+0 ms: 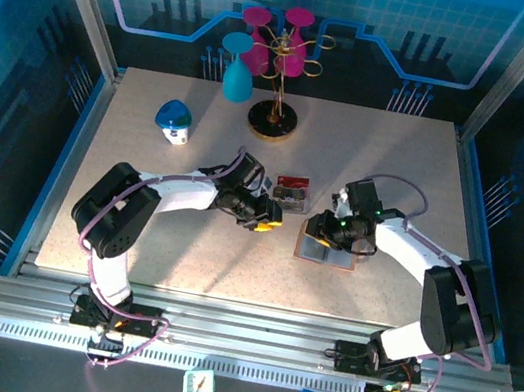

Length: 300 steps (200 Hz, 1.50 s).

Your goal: Take the credit cards out of the card holder

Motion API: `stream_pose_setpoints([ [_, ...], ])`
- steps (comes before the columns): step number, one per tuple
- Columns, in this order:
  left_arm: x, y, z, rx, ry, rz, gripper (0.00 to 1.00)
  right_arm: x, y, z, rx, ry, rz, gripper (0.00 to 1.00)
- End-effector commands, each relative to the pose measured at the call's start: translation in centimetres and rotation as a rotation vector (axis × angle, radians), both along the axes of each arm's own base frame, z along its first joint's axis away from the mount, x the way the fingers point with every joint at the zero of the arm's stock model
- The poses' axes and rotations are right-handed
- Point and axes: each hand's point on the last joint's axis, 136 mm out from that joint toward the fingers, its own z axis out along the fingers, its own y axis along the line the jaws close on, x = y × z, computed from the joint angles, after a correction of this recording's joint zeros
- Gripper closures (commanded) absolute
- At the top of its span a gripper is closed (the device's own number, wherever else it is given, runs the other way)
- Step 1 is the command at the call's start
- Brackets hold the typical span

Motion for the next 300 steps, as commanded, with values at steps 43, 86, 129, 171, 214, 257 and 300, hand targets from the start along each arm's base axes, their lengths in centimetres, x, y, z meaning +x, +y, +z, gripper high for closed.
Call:
stream_pose_setpoints([
  [43,0.5,0.6,0.3,0.023,-0.004,0.011,0.67,-1.7,-2.8,-2.4,-0.178,0.096,0.071,0.5],
  [86,0.8,2.3,0.2,0.036,-0.009,0.045,0.66,-1.6,-1.5,-3.3,-0.145,0.107,0.107,0.5],
  [129,0.9,4.0,0.1,0.043,-0.009,0.076,0.66,-2.3,2.0,-3.6,-0.081,0.122,0.137,0.51],
  [171,1.2,5.3,0.5,0.044,-0.021,0.096,0.66,-2.9,7.8,-3.6,-0.046,0.125,0.2,0.51],
  [214,1.0,6.6,0.5,0.05,-0.025,0.112,0.65,-3.3,13.0,-3.5,-0.022,0.127,0.231,0.52],
  [257,0.5,7.0,0.1,0.052,-0.012,0.107,0.65,-2.5,15.0,-1.1,0.002,0.077,0.243,0.53],
  [300,-0.5,7.1,-0.8,0.049,0.021,0.106,0.67,-1.4,11.4,1.0,-0.016,0.057,0.231,0.55],
])
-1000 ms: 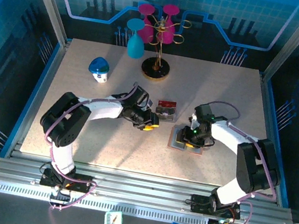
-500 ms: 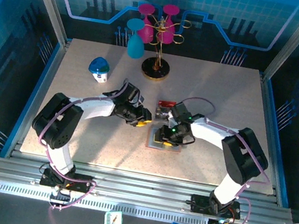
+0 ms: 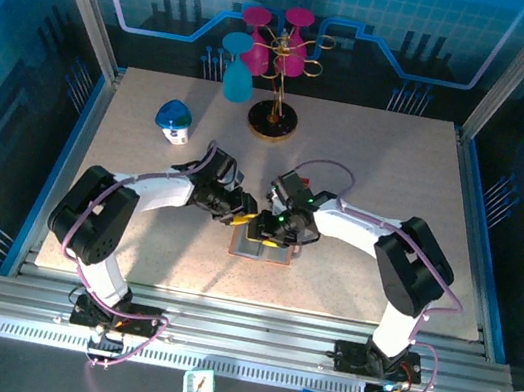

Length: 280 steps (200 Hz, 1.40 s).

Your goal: Take the credit cards out of the card holder

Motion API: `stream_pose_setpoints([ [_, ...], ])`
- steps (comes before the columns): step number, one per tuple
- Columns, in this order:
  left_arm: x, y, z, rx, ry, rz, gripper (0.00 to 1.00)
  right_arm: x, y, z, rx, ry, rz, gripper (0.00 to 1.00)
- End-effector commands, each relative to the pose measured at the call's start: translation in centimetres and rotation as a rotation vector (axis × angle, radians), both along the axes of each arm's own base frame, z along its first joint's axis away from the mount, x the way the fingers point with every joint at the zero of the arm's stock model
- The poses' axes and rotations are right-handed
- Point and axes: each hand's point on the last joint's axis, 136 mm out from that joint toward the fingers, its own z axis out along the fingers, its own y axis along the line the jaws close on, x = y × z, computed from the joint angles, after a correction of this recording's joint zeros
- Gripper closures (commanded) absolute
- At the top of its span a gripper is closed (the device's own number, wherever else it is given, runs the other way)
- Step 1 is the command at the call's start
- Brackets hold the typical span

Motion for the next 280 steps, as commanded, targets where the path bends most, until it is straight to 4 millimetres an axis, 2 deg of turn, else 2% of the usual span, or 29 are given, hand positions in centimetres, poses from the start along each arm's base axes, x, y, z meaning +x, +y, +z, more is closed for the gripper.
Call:
stream_pose_setpoints([
  [1,-1.1,0.2,-0.1,-0.008,0.014,-0.017,0.67,0.8,-2.5,1.9,-0.014,-0.017,-0.015,0.56],
  [33,-1.7,-0.9,-0.6,-0.01,0.032,-0.043,0.71,1.1,-5.6,1.3,-0.026,0.002,-0.036,0.6],
  [64,-2.5,-1.5,-1.9,0.039,0.073,-0.057,0.74,1.3,-6.3,1.0,0.025,0.015,-0.05,0.63],
  [105,-2.6,-1.1,-2.1,0.084,0.071,-0.044,0.77,1.0,-3.2,1.2,0.193,0.055,-0.034,0.72],
  [136,-2.4,-0.3,-1.8,0.1,0.056,-0.023,0.77,0.6,-1.4,0.9,0.193,0.073,-0.02,0.78],
  [199,-2.9,1.2,-2.7,0.099,0.069,0.016,0.78,0.3,0.5,0.1,0.049,0.053,0.05,0.78],
  [228,-3.0,1.8,-2.7,0.097,0.068,0.03,0.79,0.2,0.7,-0.8,-0.01,0.055,0.07,0.79],
  [280,-3.0,2.1,-2.4,0.075,0.062,0.038,0.79,0.1,1.5,-1.8,0.02,0.081,0.075,0.8],
])
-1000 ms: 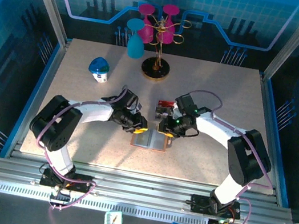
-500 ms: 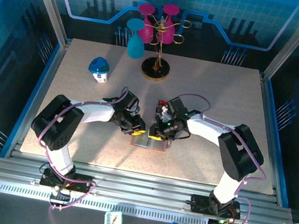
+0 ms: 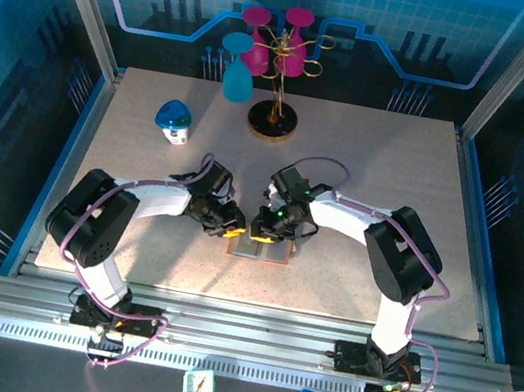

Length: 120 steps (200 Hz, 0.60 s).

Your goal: Take the credit cards out of the card holder

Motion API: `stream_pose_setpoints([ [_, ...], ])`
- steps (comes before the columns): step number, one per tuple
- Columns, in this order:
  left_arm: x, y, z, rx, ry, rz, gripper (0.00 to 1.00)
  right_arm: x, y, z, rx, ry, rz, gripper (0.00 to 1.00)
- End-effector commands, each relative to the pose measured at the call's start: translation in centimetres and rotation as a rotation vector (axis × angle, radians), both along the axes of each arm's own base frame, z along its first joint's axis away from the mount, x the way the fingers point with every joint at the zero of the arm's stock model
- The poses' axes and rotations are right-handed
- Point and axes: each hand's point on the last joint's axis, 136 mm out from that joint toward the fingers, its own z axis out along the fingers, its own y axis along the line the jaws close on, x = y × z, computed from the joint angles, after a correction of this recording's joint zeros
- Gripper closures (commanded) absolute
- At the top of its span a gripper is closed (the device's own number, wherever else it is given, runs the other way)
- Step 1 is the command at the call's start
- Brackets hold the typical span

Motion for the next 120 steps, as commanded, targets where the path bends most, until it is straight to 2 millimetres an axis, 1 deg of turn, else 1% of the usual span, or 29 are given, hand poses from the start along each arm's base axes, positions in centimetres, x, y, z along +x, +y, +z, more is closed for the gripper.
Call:
stream_pose_setpoints([
  [1,-0.2,0.3,0.7,-0.019,-0.006,0.016,0.79,-0.6,0.4,-0.4,-0.003,0.021,0.017,0.8],
  [8,0.0,0.2,1.0,-0.024,-0.018,0.017,0.76,-0.6,0.6,-0.4,0.004,0.022,0.018,0.8],
  [20,0.1,0.4,1.4,-0.019,-0.036,0.03,0.68,-0.7,0.6,-0.5,0.011,0.028,0.015,0.81],
  [28,0.2,0.7,1.6,-0.007,-0.044,0.038,0.67,-0.7,0.7,-0.6,0.015,0.031,0.014,0.81],
  [50,0.0,1.2,1.4,0.021,-0.036,0.049,0.72,-0.7,0.7,-0.9,0.011,0.037,0.013,0.81],
  [81,-0.5,1.2,0.1,0.02,0.006,0.047,0.78,-0.8,0.2,-1.5,-0.02,0.041,0.016,0.81],
  [120,-0.9,1.5,-1.3,0.038,0.036,0.046,0.78,-0.9,-0.3,-1.6,-0.043,0.035,0.017,0.81],
])
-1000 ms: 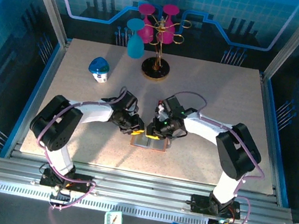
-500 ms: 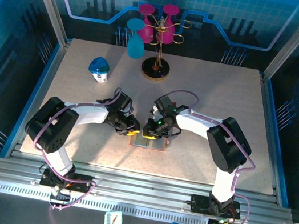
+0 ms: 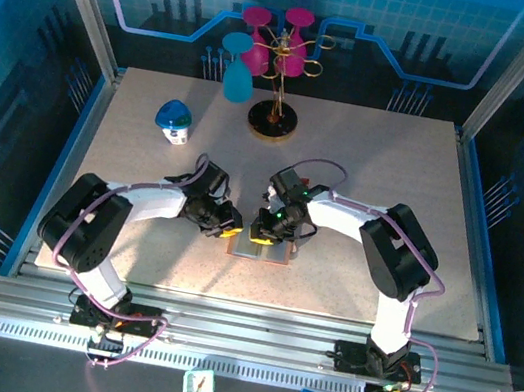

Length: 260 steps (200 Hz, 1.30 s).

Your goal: Take the credit cards out of the card holder

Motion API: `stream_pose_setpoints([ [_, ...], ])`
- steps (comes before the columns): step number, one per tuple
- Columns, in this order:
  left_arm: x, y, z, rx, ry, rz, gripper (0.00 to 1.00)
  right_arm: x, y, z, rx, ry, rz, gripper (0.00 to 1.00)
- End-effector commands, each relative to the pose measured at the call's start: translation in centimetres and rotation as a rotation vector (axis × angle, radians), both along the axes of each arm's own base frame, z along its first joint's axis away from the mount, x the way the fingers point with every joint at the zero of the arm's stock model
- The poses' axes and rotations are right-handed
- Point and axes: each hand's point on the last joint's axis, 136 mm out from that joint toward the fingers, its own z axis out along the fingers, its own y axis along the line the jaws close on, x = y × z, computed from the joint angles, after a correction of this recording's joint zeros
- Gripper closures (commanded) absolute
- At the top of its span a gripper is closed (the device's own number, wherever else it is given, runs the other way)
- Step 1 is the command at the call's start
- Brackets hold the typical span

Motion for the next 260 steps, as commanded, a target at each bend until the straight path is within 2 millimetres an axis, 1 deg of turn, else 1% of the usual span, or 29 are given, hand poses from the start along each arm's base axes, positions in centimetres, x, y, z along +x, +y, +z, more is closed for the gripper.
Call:
stream_pose_setpoints([
  [1,-0.6,0.7,-1.4,0.023,0.041,0.01,0.78,-0.9,-0.4,-0.7,-0.034,0.018,0.017,0.81],
  [60,-1.2,1.5,-2.9,0.055,0.086,0.023,0.81,-0.9,-0.9,-0.6,-0.015,0.013,0.003,0.81],
  [148,-0.8,1.6,-2.5,0.061,0.08,0.029,0.81,-0.9,-2.1,-0.8,0.024,0.013,-0.031,0.81],
  [162,-0.6,1.6,-2.1,0.057,0.068,0.03,0.81,-0.8,-2.0,-1.0,0.042,0.018,-0.037,0.81],
  [177,-0.1,1.3,-1.1,0.04,0.037,0.031,0.8,-0.8,-1.9,-1.1,0.069,0.02,-0.047,0.81],
  [201,0.9,0.5,1.4,-0.024,-0.039,0.035,0.74,-0.8,-1.9,-1.5,0.09,0.033,-0.057,0.81],
  [228,1.5,-0.6,3.9,-0.11,-0.099,0.029,0.69,-0.9,-2.0,-1.7,0.102,0.038,-0.069,0.81],
  [246,1.4,-1.4,4.5,-0.162,-0.096,0.021,0.65,-1.0,-2.1,-1.8,0.108,0.043,-0.074,0.82],
  [260,1.2,-1.9,4.2,-0.174,-0.082,0.008,0.64,-1.0,-2.1,-1.8,0.112,0.044,-0.074,0.82],
])
